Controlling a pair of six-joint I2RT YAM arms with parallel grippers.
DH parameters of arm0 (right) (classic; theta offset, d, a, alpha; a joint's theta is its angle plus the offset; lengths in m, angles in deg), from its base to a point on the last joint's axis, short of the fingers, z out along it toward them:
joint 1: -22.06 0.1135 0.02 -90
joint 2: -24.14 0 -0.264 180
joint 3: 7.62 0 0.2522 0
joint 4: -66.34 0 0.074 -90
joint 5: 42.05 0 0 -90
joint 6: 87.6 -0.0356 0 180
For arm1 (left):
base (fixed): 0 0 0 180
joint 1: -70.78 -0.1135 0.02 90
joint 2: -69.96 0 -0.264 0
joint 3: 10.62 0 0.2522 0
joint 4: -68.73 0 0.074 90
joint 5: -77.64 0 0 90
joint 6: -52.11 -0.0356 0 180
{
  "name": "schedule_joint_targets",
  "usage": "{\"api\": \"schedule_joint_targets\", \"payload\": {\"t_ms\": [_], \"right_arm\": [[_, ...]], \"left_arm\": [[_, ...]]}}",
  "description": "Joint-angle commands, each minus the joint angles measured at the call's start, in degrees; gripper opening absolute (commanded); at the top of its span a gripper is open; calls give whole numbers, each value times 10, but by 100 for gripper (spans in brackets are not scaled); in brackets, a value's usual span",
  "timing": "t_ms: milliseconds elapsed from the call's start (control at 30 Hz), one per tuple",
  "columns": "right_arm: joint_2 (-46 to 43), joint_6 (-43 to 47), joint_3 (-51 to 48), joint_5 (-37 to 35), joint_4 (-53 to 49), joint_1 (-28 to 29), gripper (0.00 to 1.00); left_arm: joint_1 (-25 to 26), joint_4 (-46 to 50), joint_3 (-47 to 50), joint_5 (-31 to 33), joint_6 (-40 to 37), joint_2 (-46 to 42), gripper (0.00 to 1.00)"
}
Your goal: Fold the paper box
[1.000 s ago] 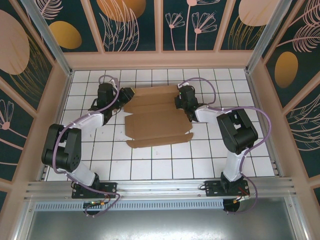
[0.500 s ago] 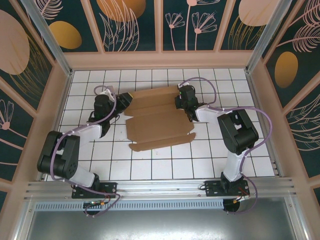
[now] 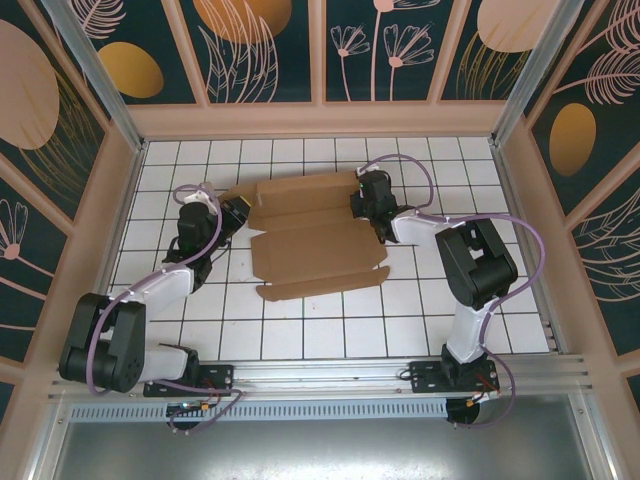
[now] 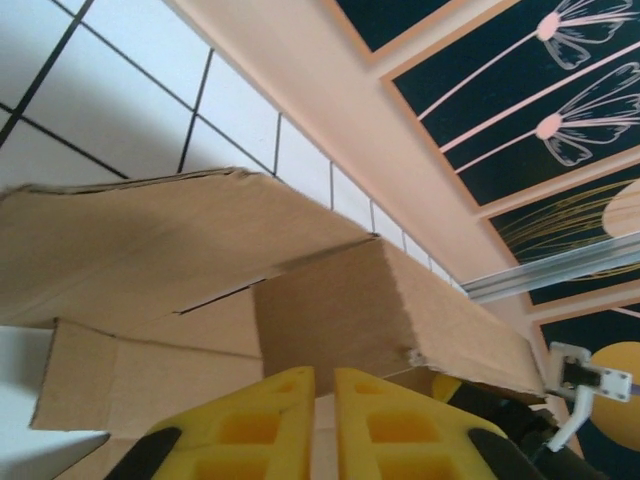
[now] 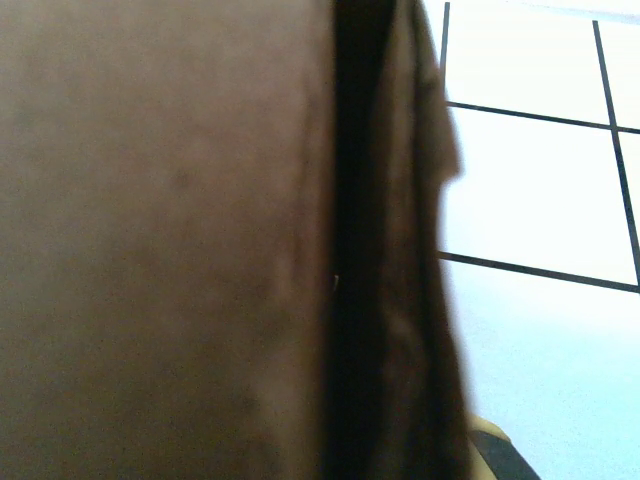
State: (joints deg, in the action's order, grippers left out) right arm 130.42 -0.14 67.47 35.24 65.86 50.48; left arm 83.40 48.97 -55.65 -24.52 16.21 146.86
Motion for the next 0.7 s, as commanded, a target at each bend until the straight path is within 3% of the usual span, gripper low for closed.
{"api": "schedule_joint_targets", "payload": {"t_ms": [0,167,367,667], "right_arm": [[-7,-15,-17,7,-44,-5,0],[-6,-11,-17,10,-47,-3,0],[-4,-11,-14,14,-48,-2,0],[-2,-8,-10,26,-48,3,0]], "left_arm": [[-4,52,-3,22,-13,35,11],[-4,72,-27,15,-18,105,19],[-4,78,-57,9,-25,165,38],[-4,72,-88,9,-47,199,45]]}}
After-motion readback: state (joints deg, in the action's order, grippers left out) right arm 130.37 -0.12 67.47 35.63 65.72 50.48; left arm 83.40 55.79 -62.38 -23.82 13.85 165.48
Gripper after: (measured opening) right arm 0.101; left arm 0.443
